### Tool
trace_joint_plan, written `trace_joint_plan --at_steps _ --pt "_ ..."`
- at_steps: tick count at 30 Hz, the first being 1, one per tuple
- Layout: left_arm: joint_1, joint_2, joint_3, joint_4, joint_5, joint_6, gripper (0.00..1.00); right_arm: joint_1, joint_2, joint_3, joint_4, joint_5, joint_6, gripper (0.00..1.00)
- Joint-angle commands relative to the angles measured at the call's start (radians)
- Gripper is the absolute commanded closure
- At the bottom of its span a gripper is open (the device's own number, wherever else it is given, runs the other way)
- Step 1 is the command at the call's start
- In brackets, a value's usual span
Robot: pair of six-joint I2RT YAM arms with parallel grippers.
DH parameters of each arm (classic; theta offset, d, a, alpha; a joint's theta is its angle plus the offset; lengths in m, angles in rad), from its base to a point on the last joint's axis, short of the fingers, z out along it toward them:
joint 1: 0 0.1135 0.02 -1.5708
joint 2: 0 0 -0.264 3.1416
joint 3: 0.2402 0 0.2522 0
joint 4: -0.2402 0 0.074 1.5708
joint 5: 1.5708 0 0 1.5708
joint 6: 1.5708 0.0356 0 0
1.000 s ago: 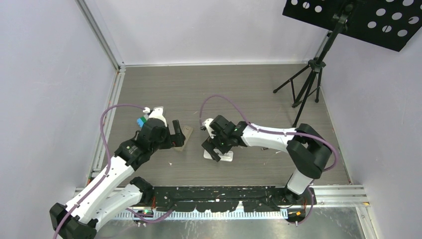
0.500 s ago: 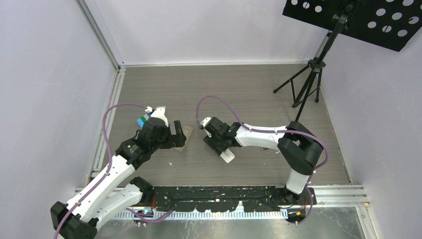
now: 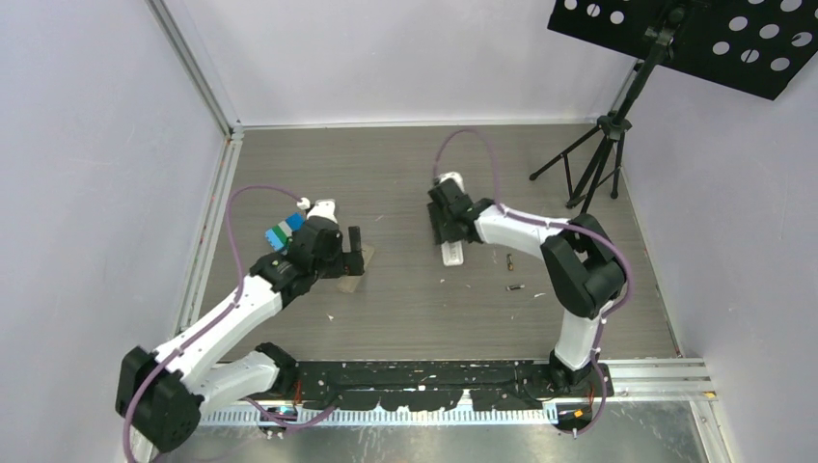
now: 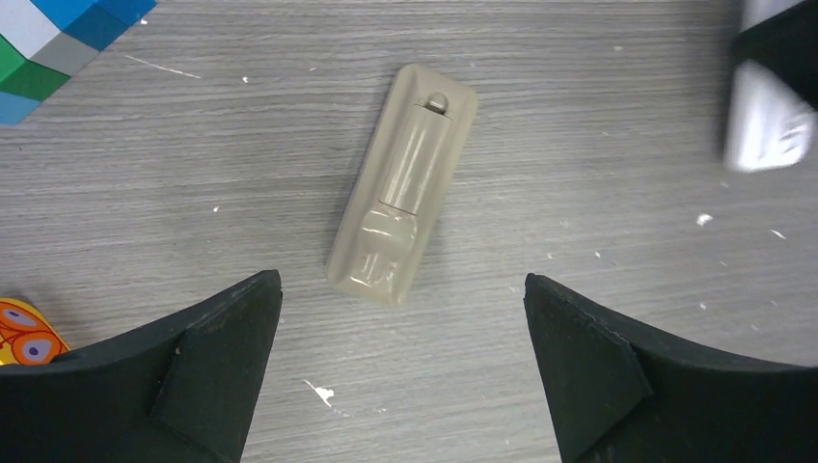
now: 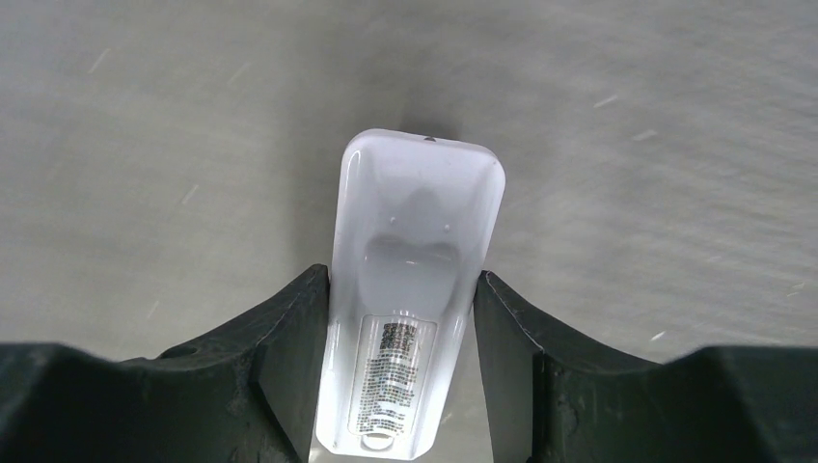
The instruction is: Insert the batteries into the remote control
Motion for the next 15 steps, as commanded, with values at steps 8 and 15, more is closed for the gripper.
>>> trace_joint_plan --at_steps 8,15 --pt "0.141 0.352 0.138 0.146 0.043 -0.040 0.00 -0.304 0.195 0.225 0.084 -0.041 0.031 0.64" --pt "0.153 0.518 0.165 0.201 0.048 0.016 0.01 -0.324 0.222 0.314 -0.006 -0.074 0.021 0.21"
